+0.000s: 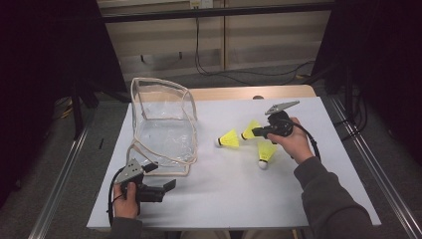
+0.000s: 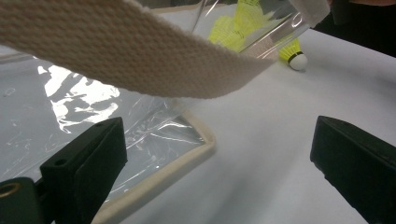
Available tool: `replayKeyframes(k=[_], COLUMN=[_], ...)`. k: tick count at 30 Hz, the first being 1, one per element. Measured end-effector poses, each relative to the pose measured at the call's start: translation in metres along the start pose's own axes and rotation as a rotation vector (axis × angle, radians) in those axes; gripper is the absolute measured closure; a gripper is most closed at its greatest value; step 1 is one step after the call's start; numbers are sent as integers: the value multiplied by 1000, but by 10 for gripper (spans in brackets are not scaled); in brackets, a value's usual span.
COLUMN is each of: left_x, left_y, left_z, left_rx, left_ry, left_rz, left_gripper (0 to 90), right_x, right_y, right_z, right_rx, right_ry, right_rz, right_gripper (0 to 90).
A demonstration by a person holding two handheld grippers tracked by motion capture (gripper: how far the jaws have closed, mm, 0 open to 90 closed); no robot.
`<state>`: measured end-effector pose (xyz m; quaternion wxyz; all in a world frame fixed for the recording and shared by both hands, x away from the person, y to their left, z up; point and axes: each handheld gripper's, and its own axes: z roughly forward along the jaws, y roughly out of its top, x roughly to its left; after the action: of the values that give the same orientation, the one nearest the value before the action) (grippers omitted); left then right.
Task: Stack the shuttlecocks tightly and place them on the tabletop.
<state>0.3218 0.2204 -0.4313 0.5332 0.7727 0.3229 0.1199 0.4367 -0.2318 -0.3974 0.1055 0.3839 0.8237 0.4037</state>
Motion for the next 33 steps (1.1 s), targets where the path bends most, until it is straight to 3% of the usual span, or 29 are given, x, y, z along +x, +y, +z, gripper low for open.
replayKeyframes(k=[16,33], left_x=[0,0], left_y=[0,0], left_z=[0,0], left_rx=[-7,-5], left_ry=[1,0], left_rz=[-2,-2], left_gripper=[37,36], right_x=[7,13], right_y=[2,3], right_z=[0,5], right_rx=[-36,-38], right_ry=[29,38], right_rz=[8,6], right_gripper=[900,900])
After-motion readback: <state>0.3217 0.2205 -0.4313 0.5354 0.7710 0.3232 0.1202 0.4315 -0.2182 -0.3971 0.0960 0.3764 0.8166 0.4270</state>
